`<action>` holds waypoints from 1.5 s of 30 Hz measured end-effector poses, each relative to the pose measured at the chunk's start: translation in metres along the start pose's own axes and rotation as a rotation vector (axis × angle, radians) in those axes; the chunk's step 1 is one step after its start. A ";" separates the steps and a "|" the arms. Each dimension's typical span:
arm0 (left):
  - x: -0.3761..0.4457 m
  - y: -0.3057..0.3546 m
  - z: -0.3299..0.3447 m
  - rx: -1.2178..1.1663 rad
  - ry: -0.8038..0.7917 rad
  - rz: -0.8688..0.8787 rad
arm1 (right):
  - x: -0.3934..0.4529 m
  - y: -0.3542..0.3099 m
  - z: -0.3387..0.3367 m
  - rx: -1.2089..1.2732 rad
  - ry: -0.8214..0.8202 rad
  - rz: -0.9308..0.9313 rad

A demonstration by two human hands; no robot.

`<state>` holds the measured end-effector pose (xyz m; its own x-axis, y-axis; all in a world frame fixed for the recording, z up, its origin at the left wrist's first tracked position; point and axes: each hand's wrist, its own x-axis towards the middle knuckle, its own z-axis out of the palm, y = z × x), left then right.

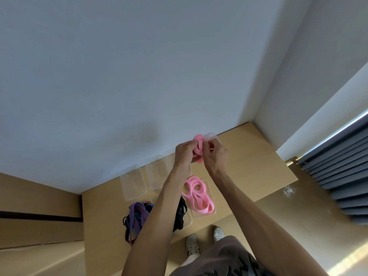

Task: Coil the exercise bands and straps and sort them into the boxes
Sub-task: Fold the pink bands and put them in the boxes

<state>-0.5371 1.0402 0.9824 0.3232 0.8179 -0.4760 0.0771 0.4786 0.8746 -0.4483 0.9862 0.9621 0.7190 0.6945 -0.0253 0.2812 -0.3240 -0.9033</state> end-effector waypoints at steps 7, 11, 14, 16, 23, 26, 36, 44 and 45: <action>0.007 -0.001 -0.013 0.099 -0.037 0.053 | 0.009 0.010 -0.012 0.277 -0.248 0.133; 0.006 -0.002 -0.018 0.177 -0.016 0.122 | 0.010 0.005 -0.015 0.191 -0.367 0.164; 0.006 0.000 -0.022 0.175 -0.037 0.117 | 0.010 0.002 -0.013 0.180 -0.342 0.180; 0.005 0.001 -0.024 0.081 -0.013 0.101 | 0.010 0.002 -0.010 0.362 -0.285 0.285; 0.014 -0.016 -0.027 0.163 0.443 0.070 | -0.011 0.009 0.003 0.684 -0.357 0.328; 0.023 -0.023 -0.037 -0.173 0.332 -0.253 | -0.011 0.016 -0.004 0.900 -0.358 0.392; 0.023 -0.023 -0.026 0.053 0.312 0.174 | -0.011 0.039 -0.014 0.436 -0.326 0.627; 0.018 -0.014 -0.019 0.582 0.108 0.513 | -0.011 0.000 -0.023 0.253 -0.118 -0.128; 0.018 -0.014 -0.019 0.582 0.081 0.517 | -0.008 -0.004 -0.026 0.261 -0.223 -0.109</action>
<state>-0.5506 1.0545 0.9602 0.3845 0.9229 0.0196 0.4250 -0.1958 0.8838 -0.4386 0.9651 0.9768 0.5296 0.8482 0.0104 0.1564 -0.0856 -0.9840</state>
